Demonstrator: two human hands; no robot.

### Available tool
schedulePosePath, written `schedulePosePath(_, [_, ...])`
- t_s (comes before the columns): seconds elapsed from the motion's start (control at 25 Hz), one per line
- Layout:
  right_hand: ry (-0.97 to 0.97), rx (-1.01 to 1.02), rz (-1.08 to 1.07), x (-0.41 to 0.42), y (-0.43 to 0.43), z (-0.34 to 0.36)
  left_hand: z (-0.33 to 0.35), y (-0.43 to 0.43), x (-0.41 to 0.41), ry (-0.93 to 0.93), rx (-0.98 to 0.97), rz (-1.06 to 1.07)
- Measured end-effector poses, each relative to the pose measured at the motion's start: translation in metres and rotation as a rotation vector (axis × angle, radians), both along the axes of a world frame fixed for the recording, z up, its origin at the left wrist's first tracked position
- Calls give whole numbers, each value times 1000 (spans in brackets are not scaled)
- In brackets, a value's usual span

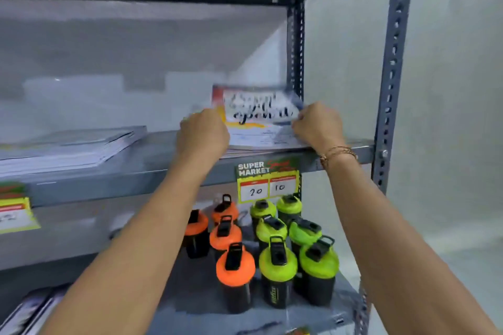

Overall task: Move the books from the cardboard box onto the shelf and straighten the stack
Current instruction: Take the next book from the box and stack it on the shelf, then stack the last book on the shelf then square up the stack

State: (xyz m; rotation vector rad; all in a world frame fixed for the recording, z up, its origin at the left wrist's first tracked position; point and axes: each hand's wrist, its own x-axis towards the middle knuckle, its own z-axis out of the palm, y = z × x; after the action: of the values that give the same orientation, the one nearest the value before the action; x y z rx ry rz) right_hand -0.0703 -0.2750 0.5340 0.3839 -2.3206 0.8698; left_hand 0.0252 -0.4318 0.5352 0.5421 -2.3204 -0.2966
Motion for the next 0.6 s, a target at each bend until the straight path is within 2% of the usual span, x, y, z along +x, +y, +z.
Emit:
schedulePosePath(0.08, [-129,101,-43,-8,-2,-6,-2,1,-5,-133,54,35])
schedulePosePath(0.16, [-58,71,-10,-2,-3,-8,1,6,-2,-150,54,81])
schedulePosePath(0.2, [68,-13,16,3,6,-15,0,17,-1,-107,-10,103])
schedulePosePath(0.28, [477,-316,37,19,35,-43,-10,46,-1,99,-231,41])
schedulePosePath(0.32, [693,-456,-8,29,56,-66,-23,70,-3,248,-370,-73])
schedulePosePath(0.36, [817,-547,-81,36,82,-98,-44,104,-5,366,-482,-240])
schedulePosePath(0.4, [854,-588,-160,42,110,-135,-75,140,-10,412,-529,-434])
schedulePosePath(0.44, [783,-640,-242,43,136,-177,-110,173,-17,380,-518,-629])
schedulePosePath(0.48, [610,-726,-364,44,165,-226,-151,212,-24,256,-436,-833])
schedulePosePath(0.56, [131,-955,-701,53,231,-344,-247,297,-40,-194,-138,-1120])
schedulePosePath(0.6, [-114,-1020,-862,65,255,-399,-295,328,-45,-466,-21,-1162])
